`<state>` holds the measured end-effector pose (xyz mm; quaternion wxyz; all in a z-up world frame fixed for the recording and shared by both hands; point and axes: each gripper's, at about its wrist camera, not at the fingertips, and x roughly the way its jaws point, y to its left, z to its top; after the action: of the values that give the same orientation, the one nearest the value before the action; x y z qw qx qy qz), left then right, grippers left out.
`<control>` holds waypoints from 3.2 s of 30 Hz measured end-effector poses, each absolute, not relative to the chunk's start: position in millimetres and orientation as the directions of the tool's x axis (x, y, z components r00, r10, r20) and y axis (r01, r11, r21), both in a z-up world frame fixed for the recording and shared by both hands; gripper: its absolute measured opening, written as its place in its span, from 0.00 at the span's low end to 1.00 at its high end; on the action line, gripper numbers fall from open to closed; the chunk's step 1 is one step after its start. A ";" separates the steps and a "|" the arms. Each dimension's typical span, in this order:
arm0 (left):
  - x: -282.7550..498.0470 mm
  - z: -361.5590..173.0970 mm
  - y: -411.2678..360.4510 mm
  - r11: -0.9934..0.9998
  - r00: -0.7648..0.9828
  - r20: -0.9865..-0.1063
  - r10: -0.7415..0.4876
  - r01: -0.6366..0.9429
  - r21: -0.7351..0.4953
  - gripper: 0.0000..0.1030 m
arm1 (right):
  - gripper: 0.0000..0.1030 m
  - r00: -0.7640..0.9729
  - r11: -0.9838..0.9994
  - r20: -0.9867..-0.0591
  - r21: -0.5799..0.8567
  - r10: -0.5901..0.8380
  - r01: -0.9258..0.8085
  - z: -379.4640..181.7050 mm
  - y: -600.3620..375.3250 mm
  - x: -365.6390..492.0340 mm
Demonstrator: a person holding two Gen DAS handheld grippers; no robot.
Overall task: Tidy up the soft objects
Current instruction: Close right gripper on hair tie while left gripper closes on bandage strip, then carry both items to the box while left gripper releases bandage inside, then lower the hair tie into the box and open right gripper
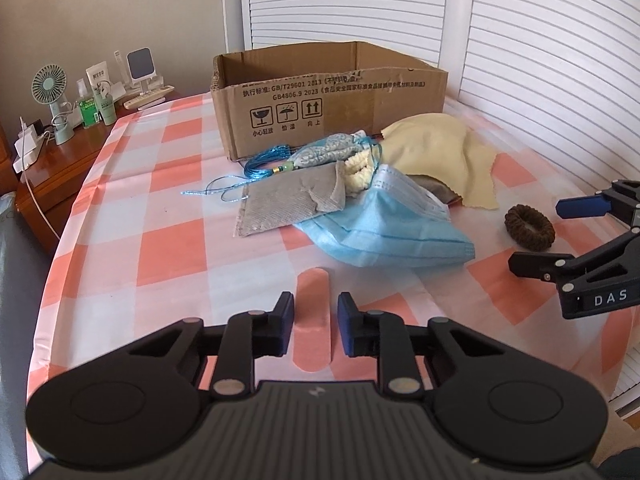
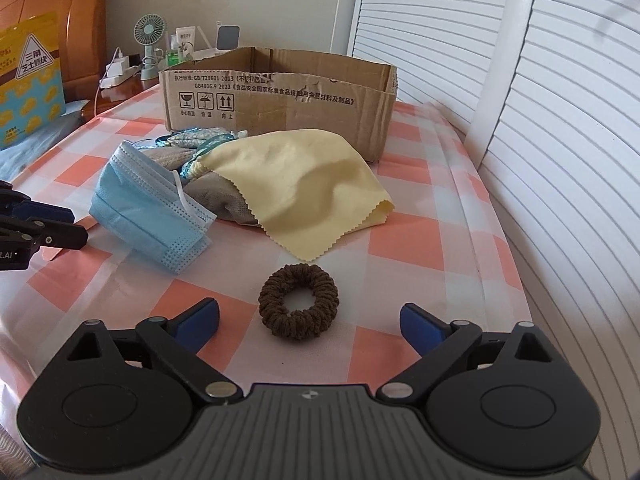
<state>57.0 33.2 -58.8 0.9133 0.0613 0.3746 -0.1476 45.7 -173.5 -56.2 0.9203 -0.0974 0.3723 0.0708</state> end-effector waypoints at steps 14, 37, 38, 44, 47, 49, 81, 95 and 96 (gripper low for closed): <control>61.4 -57.9 29.8 0.946 0.665 -0.712 -0.225 0.324 0.004 0.17 | 0.45 0.710 0.950 -0.695 -0.132 0.116 -0.284 -50.5 -171.2 50.5; 70.4 7.1 45.0 0.905 0.631 -0.717 -0.295 0.426 0.002 0.16 | 0.40 0.707 0.922 -0.685 -0.135 0.177 -0.362 -9.6 -175.7 50.2; 76.0 12.4 44.7 0.904 0.635 -0.713 -0.298 0.427 0.002 0.16 | 0.40 0.711 0.920 -0.680 -0.139 0.181 -0.367 -5.3 -175.1 51.5; 117.4 43.2 37.0 0.891 0.670 -0.662 -0.336 0.455 0.009 0.16 | 0.40 0.736 0.908 -0.643 -0.148 0.212 -0.391 22.7 -171.3 68.9; 143.0 56.2 30.9 0.883 0.691 -0.635 -0.345 0.468 0.030 0.16 | 0.40 0.753 0.906 -0.621 -0.158 0.219 -0.393 36.0 -168.2 82.5; 166.0 63.4 26.0 0.880 0.706 -0.619 -0.344 0.472 0.049 0.16 | 0.40 0.764 0.901 -0.607 -0.172 0.221 -0.397 43.4 -165.6 92.4; 192.9 51.2 31.3 0.907 0.757 -0.575 -0.310 0.417 0.061 0.96 | 0.40 0.762 0.938 -0.624 -0.131 0.173 -0.321 56.9 -160.7 196.5; 112.4 16.9 40.9 0.924 0.754 -0.607 -0.252 0.374 0.082 0.97 | 0.40 0.746 0.939 -0.646 -0.131 0.162 -0.317 61.6 -132.8 282.8; 110.6 14.4 42.2 0.927 0.753 -0.612 -0.242 0.365 0.083 0.97 | 0.40 0.748 0.940 -0.647 -0.139 0.151 -0.310 61.1 -130.7 291.3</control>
<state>110.6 42.2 14.4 0.9310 0.0991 0.3113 -0.1628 291.3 -130.7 61.1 0.9271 -0.1194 0.3327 0.1246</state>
